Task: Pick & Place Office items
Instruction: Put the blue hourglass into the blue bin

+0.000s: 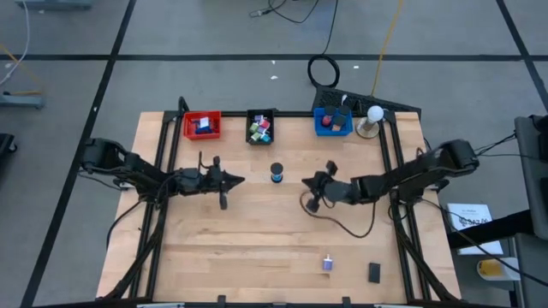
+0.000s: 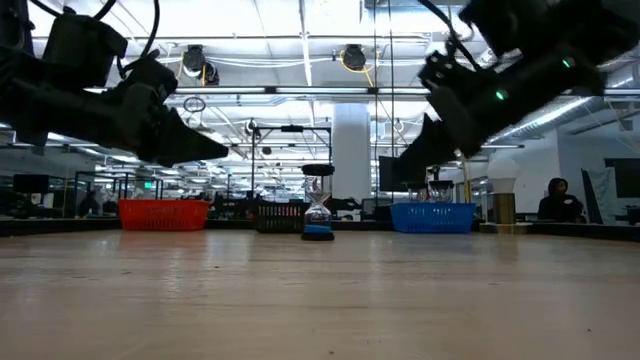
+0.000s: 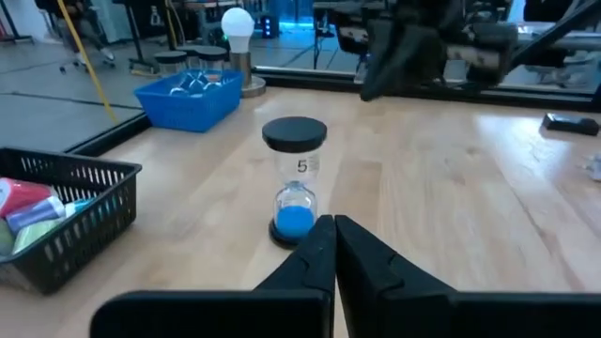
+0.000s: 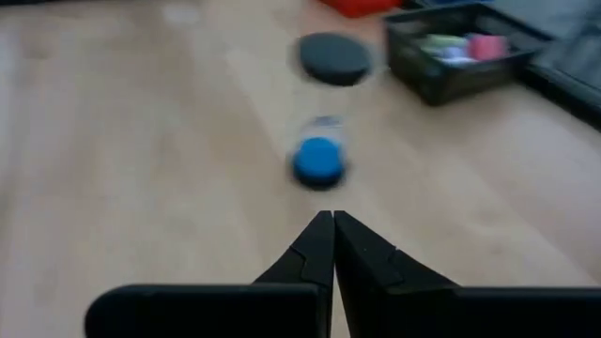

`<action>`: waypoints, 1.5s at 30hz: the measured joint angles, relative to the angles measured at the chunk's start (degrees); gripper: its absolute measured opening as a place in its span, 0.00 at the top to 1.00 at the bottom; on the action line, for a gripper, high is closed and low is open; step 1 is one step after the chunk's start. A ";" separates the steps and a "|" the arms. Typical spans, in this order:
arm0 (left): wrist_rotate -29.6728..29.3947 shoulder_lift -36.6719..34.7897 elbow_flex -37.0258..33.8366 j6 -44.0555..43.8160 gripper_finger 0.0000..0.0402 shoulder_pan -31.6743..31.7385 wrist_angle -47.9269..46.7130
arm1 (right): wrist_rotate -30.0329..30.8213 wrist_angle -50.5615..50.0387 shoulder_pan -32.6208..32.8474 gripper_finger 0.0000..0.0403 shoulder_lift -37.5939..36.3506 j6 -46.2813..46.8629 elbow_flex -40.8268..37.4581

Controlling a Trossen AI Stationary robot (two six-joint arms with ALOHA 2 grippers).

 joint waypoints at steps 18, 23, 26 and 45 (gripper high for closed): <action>-0.07 0.02 0.33 -1.16 0.92 0.00 0.35 | -15.18 -50.74 -10.63 0.65 5.20 6.64 36.01; -0.07 0.02 0.33 -1.50 0.92 0.00 0.24 | -16.78 -50.72 -10.61 0.51 8.47 4.38 37.88; -0.06 0.02 0.33 -1.95 0.92 0.00 0.15 | -16.76 -48.98 -10.60 0.41 10.38 3.35 38.10; -0.06 0.04 0.33 -2.02 0.92 0.00 -0.69 | -17.27 -32.15 -12.07 0.12 19.65 -5.07 37.97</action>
